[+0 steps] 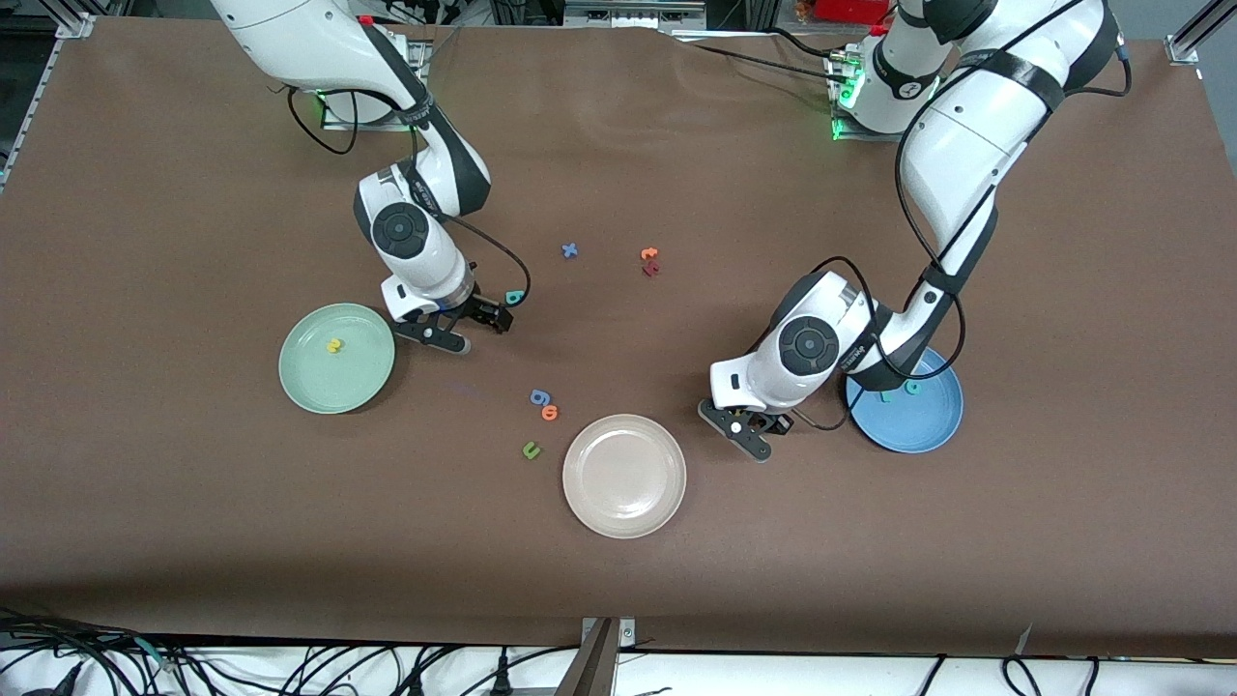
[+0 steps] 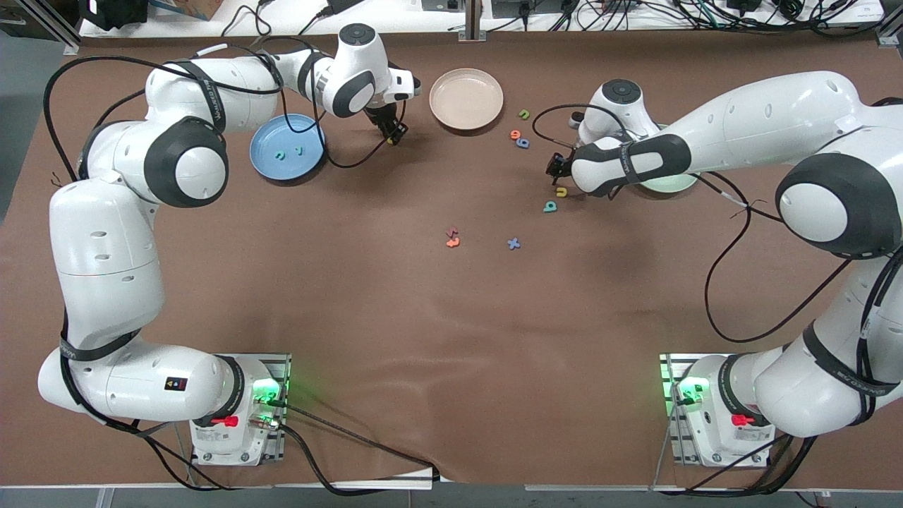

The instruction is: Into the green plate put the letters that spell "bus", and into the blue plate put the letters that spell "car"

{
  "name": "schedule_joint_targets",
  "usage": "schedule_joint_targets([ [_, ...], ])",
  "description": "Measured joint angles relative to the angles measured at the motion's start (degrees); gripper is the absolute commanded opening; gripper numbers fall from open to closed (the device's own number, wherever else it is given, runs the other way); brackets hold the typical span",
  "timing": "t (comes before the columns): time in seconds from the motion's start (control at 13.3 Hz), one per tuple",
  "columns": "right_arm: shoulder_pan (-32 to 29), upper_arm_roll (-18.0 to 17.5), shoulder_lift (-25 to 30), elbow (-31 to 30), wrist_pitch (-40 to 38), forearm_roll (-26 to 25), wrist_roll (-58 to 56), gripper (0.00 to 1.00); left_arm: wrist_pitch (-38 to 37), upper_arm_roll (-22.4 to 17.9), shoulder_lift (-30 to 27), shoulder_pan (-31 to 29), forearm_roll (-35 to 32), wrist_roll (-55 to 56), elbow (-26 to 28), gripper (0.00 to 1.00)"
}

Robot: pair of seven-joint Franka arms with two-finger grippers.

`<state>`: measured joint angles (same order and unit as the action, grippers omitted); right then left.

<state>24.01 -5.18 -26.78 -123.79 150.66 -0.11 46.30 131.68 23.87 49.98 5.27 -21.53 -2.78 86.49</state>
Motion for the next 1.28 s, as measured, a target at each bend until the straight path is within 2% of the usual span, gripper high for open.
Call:
schedule_joint_targets([
  [0.15,0.8,-0.1,-0.2,0.0,0.0,0.0,0.0,0.98,-4.2,0.0,-1.0,-0.6,0.0,0.0,-0.9,0.00],
  [0.38,1.7,-0.2,-1.3,0.0,0.0,0.0,-0.2,0.82,-14.9,-0.1,-6.2,-1.9,0.0,-0.2,-1.8,0.00],
  [0.53,1.7,-0.1,-1.4,0.0,0.1,-0.1,-0.5,0.58,-21.6,-0.5,-9.5,-3.6,-0.2,-2.7,-1.8,0.00],
  [0.68,1.7,-0.2,-1.2,0.2,0.2,-0.1,-0.6,0.30,-24.5,-0.9,-10.6,-7.8,-0.3,-9.0,-1.7,0.00],
  [0.75,1.7,-0.2,-1.1,0.2,0.2,-0.1,-0.6,0.19,-24.6,-1.1,-10.5,-10.5,-0.3,-12.8,-1.3,0.38],
  [0.83,1.7,-0.2,-1.1,0.2,0.3,-0.1,-0.6,0.10,-24.6,-1.3,-10.1,-13.3,-0.3,-16.2,-0.8,0.99],
  [1.05,1.7,-0.2,-1.1,0.2,0.4,-0.1,-1.0,0.00,-24.0,-1.2,-8.2,-16.8,-0.3,-19.3,-0.4,1.00],
  [1.28,1.2,0.2,-0.6,0.4,-0.2,-0.1,-4.2,0.00,-24.0,-0.4,-7.8,-16.1,-0.3,-19.2,-0.4,1.00],
])
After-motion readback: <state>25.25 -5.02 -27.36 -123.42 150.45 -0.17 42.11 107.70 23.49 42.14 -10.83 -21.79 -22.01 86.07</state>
